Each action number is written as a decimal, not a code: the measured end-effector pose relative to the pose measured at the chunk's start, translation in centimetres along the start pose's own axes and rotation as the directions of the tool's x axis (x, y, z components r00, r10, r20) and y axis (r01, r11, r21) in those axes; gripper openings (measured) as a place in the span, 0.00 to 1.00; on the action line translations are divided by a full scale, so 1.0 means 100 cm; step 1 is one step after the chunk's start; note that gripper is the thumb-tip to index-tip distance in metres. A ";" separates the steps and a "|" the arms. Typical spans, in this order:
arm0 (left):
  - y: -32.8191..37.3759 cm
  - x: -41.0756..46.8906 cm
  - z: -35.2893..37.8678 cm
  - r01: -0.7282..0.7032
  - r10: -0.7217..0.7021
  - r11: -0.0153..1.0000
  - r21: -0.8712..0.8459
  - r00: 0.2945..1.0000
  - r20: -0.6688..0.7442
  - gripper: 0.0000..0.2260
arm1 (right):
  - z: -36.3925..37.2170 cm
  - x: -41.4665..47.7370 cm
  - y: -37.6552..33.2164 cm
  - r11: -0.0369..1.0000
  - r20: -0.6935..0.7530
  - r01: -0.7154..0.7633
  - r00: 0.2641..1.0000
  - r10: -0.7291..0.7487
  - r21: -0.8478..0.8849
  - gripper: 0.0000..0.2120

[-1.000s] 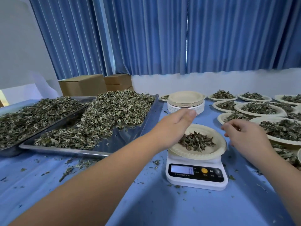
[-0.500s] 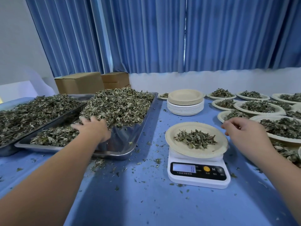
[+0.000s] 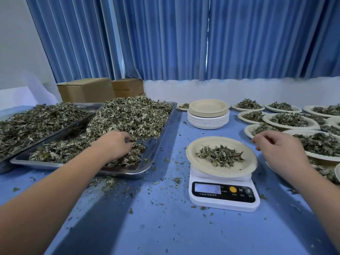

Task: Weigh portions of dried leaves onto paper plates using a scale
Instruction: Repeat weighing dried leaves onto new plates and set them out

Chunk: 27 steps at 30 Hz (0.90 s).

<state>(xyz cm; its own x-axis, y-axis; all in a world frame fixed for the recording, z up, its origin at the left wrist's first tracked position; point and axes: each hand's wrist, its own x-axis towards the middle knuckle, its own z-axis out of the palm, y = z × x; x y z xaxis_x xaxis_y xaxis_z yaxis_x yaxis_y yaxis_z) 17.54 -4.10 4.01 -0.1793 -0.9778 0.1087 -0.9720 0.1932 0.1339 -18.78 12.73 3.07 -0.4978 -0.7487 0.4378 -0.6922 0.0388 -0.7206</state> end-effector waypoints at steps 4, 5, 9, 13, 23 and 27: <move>-0.011 -0.003 0.011 0.129 -0.146 0.986 0.102 0.974 0.175 0.30 | 0.000 -0.001 0.001 1.000 0.004 0.013 1.000 -0.013 -0.013 0.11; -0.011 -0.003 0.014 0.118 -0.128 0.991 0.058 0.966 0.222 0.32 | 0.000 -0.001 0.001 1.000 0.006 0.016 1.000 -0.016 -0.013 0.12; -0.003 -0.004 0.013 0.009 0.007 0.997 -0.076 0.979 0.204 0.29 | -0.001 -0.001 0.000 1.000 -0.005 0.021 1.000 -0.021 0.009 0.12; 0.011 0.000 0.008 -0.030 0.030 0.965 -0.259 1.000 -0.005 0.27 | -0.001 -0.001 0.000 0.999 -0.014 0.020 1.000 -0.020 0.038 0.12; 0.015 0.004 -0.003 -0.038 0.151 0.941 -0.337 0.937 0.315 0.35 | -0.001 0.001 0.000 0.999 -0.012 0.037 0.999 -0.037 0.010 0.12; 0.020 -0.009 -0.006 -0.124 0.217 0.941 -0.314 0.935 0.281 0.35 | 0.001 0.000 0.000 0.999 -0.013 0.034 0.999 -0.033 0.031 0.12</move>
<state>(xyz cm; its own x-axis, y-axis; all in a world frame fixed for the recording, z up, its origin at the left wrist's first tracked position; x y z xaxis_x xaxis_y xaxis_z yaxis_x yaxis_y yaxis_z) 15.86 -2.78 4.80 -0.4213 -0.8950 -0.1466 -0.8451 0.3287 0.4216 -18.74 12.66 3.03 -0.4811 -0.7411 0.4683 -0.6918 -0.0071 -0.7221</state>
